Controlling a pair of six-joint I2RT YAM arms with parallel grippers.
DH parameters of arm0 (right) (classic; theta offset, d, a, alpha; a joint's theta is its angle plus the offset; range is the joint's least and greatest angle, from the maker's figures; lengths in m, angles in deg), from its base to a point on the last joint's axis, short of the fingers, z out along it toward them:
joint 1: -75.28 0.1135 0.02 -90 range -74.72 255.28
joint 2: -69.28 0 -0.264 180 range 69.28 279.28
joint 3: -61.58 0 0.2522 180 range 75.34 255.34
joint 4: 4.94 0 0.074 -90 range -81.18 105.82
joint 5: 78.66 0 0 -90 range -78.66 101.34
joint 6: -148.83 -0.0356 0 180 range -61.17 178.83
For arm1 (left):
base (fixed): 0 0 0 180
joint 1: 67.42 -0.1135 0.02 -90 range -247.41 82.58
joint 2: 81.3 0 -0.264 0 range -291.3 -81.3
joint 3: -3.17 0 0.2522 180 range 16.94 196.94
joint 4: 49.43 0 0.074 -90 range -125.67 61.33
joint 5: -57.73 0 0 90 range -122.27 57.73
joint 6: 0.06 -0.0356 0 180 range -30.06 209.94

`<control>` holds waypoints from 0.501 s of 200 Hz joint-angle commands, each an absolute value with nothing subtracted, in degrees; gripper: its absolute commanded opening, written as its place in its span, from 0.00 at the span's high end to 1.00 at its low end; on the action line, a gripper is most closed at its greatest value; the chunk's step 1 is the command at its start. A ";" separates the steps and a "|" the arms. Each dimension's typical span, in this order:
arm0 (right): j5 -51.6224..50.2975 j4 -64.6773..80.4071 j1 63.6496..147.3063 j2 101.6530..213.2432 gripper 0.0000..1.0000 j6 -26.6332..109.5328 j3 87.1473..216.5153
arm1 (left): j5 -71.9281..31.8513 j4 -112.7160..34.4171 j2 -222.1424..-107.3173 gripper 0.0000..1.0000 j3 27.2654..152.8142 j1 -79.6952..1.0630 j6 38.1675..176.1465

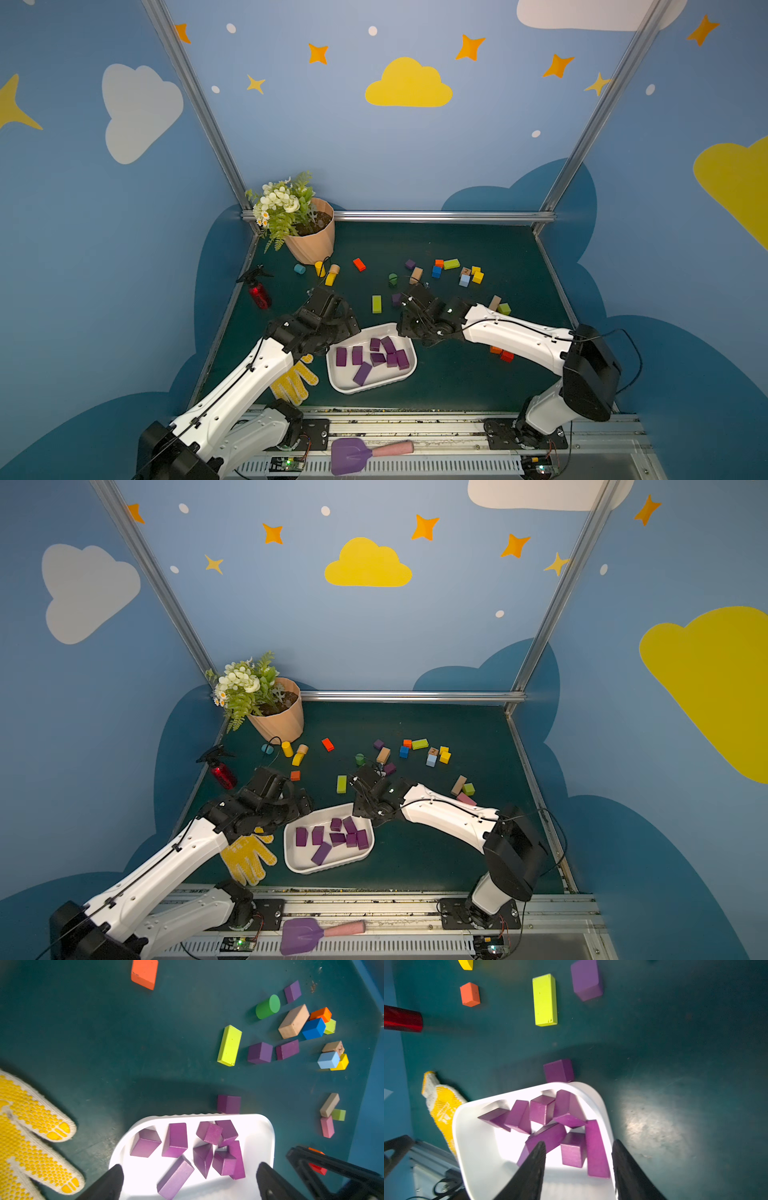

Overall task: Pick purple bricks into the storage bin
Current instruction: Move the storage box to the center of the board.

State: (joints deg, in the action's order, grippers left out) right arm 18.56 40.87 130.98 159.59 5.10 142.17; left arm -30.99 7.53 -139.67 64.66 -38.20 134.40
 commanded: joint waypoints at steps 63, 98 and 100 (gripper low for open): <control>21.16 47.37 122.98 158.16 0.43 20.87 146.84 | -34.97 15.48 -147.30 0.00 78.51 -38.58 118.88; 23.30 51.52 121.99 161.19 0.37 30.06 151.22 | -34.85 16.22 -150.66 0.00 81.76 -38.49 112.94; 23.12 51.77 121.89 161.45 0.37 30.50 151.37 | -34.93 16.26 -150.82 0.00 81.99 -38.56 112.63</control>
